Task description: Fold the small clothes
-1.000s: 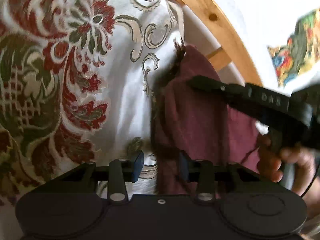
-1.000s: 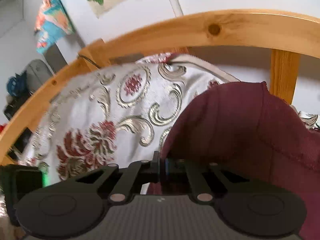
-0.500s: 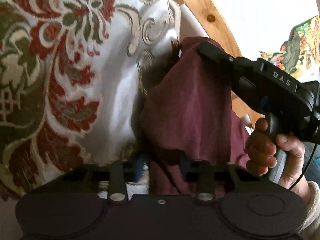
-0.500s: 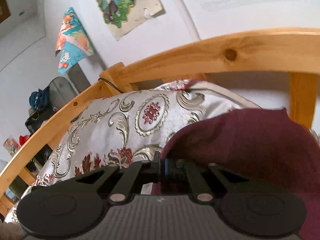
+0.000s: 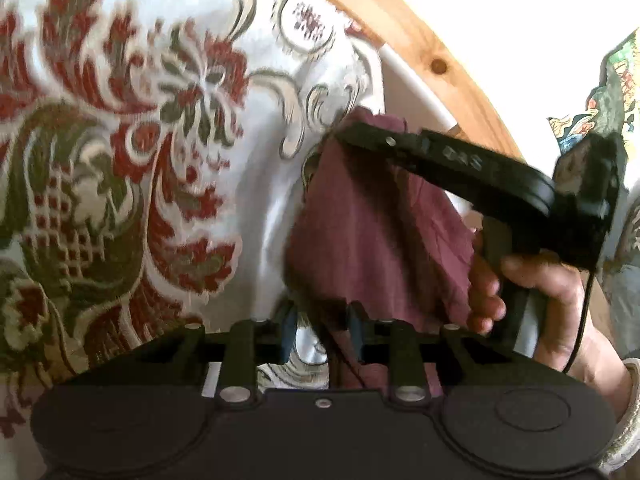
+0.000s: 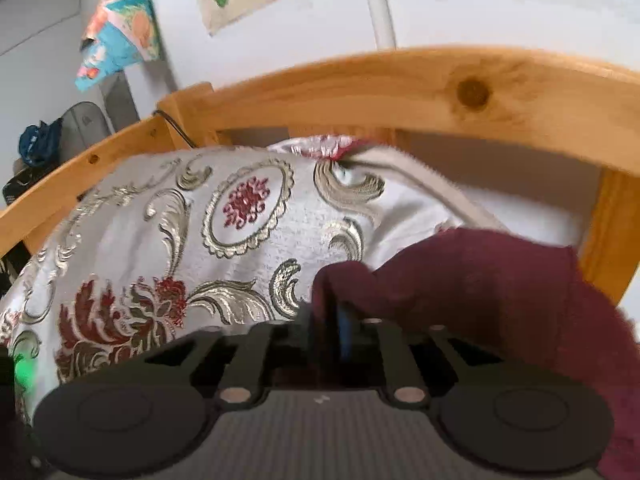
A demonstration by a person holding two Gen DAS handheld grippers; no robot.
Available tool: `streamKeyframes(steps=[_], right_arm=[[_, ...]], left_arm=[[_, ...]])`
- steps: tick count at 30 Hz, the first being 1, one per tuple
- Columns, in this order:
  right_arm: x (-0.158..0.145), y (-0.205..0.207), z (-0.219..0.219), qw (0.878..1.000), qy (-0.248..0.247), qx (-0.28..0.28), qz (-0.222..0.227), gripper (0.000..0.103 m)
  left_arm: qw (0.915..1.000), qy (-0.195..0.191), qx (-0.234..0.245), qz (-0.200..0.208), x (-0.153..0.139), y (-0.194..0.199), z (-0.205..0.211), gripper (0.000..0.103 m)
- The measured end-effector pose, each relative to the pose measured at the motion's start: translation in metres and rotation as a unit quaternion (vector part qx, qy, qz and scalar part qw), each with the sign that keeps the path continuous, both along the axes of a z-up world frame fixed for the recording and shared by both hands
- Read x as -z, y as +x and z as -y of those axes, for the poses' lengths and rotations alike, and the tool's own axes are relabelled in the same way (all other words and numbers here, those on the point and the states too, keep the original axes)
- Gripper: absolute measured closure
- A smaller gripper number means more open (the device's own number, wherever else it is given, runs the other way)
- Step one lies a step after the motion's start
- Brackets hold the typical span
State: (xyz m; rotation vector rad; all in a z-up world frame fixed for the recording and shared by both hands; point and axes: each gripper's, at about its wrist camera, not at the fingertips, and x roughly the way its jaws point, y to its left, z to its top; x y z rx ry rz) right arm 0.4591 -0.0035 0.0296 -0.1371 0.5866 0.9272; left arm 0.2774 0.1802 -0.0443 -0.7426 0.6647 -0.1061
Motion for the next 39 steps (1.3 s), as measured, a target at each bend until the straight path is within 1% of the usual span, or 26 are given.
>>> streamKeyframes(steps=[1, 2, 4, 6, 8, 9, 10, 12, 13, 14, 15, 16, 17, 18, 19, 20, 23, 25, 26, 27, 29, 32, 34, 35, 37, 39], right_arm=[[-0.003, -0.002, 0.005, 1.000, 0.001, 0.001, 0.010, 0.056], [-0.006, -0.005, 0.010, 1.000, 0.000, -0.001, 0.020, 0.054], [-0.011, -0.014, 0.014, 0.999, -0.010, -0.005, 0.044, 0.054], [-0.010, -0.019, 0.008, 0.998, -0.028, -0.004, 0.061, 0.054], [-0.002, -0.020, -0.003, 0.994, -0.062, 0.028, 0.091, 0.054], [0.000, -0.021, -0.006, 0.991, -0.073, 0.045, 0.099, 0.055], [0.003, -0.021, -0.007, 0.990, -0.075, 0.059, 0.100, 0.055], [0.003, -0.024, -0.003, 0.991, -0.064, 0.070, 0.094, 0.054], [0.000, -0.027, -0.001, 0.991, -0.062, 0.071, 0.098, 0.050], [-0.003, -0.032, 0.005, 0.990, -0.063, 0.071, 0.103, 0.038], [-0.007, -0.036, 0.015, 0.990, -0.063, 0.070, 0.102, 0.032], [-0.012, -0.043, 0.029, 0.991, -0.060, 0.074, 0.098, 0.022], [-0.018, -0.052, 0.046, 0.990, -0.055, 0.087, 0.094, 0.015], [-0.024, -0.061, 0.064, 0.989, -0.050, 0.105, 0.091, 0.012], [-0.030, -0.073, 0.085, 0.987, -0.044, 0.125, 0.089, 0.006], [-0.035, -0.087, 0.107, 0.984, -0.043, 0.148, 0.090, 0.002], [-0.045, -0.136, 0.159, 0.969, -0.056, 0.215, 0.108, 0.000], [-0.040, -0.173, 0.188, 0.957, -0.057, 0.255, 0.126, 0.000], [-0.033, -0.191, 0.201, 0.950, -0.061, 0.276, 0.128, 0.000], [-0.026, -0.203, 0.210, 0.947, -0.066, 0.289, 0.126, 0.000], [-0.008, -0.222, 0.221, 0.945, -0.083, 0.297, 0.105, 0.000], [0.018, -0.237, 0.220, 0.943, -0.115, 0.301, 0.083, 0.000], [0.031, -0.247, 0.219, 0.944, -0.128, 0.297, 0.070, 0.000], [0.036, -0.250, 0.216, 0.943, -0.137, 0.296, 0.061, 0.000], [0.041, -0.262, 0.218, 0.945, -0.152, 0.286, 0.049, 0.000], [0.043, -0.279, 0.223, 0.947, -0.164, 0.270, 0.053, 0.000]], left_arm=[[0.9999, 0.009, -0.006, 0.004, -0.003, -0.001, 0.000, 0.073], [0.9997, 0.016, -0.014, 0.007, -0.007, 0.000, 0.001, 0.073], [0.9993, 0.025, -0.026, 0.008, -0.009, -0.001, 0.000, 0.069], [0.9989, 0.037, -0.027, -0.007, -0.007, 0.003, 0.000, 0.069], [0.9988, 0.034, -0.025, -0.023, -0.002, 0.006, -0.003, 0.069], [0.9988, 0.035, -0.023, -0.024, -0.002, 0.005, -0.004, 0.069], [0.9987, 0.039, -0.019, -0.025, -0.002, 0.006, -0.004, 0.068], [0.9985, 0.046, -0.014, -0.025, -0.004, 0.006, -0.005, 0.065], [0.9986, 0.045, -0.013, -0.026, -0.004, 0.007, -0.005, 0.061], [0.9986, 0.043, -0.010, -0.027, -0.005, 0.008, -0.005, 0.055], [0.9987, 0.044, -0.004, -0.026, -0.006, 0.008, -0.004, 0.049], [0.9986, 0.047, 0.008, -0.025, -0.008, 0.010, -0.002, 0.036], [0.9980, 0.053, 0.024, -0.026, -0.011, 0.013, 0.001, 0.023], [0.9971, 0.062, 0.036, -0.027, -0.014, 0.015, 0.004, 0.018], [0.9962, 0.072, 0.042, -0.024, -0.017, 0.014, 0.007, 0.013], [0.9953, 0.084, 0.042, -0.022, -0.019, 0.012, 0.010, 0.012], [0.9917, 0.115, 0.051, -0.023, -0.023, 0.012, 0.018, 0.010], [0.9902, 0.126, 0.053, -0.028, -0.024, 0.011, 0.024, 0.009], [0.9893, 0.132, 0.056, -0.029, -0.025, 0.008, 0.027, 0.009], [0.9881, 0.139, 0.057, -0.030, -0.026, 0.007, 0.032, 0.008], [0.9856, 0.155, 0.063, -0.022, -0.030, 0.002, 0.042, 0.004], [0.9810, 0.180, 0.072, -0.003, -0.033, -0.009, 0.060, 0.003], [0.9785, 0.194, 0.069, -0.011, -0.031, -0.015, 0.069, 0.003], [0.9786, 0.193, 0.069, -0.022, -0.031, -0.018, 0.072, 0.003], [0.9823, 0.170, 0.070, -0.034, -0.034, -0.027, 0.076, 0.003], [0.9853, 0.152, 0.072, -0.034, -0.039, -0.035, 0.079, 0.003]])
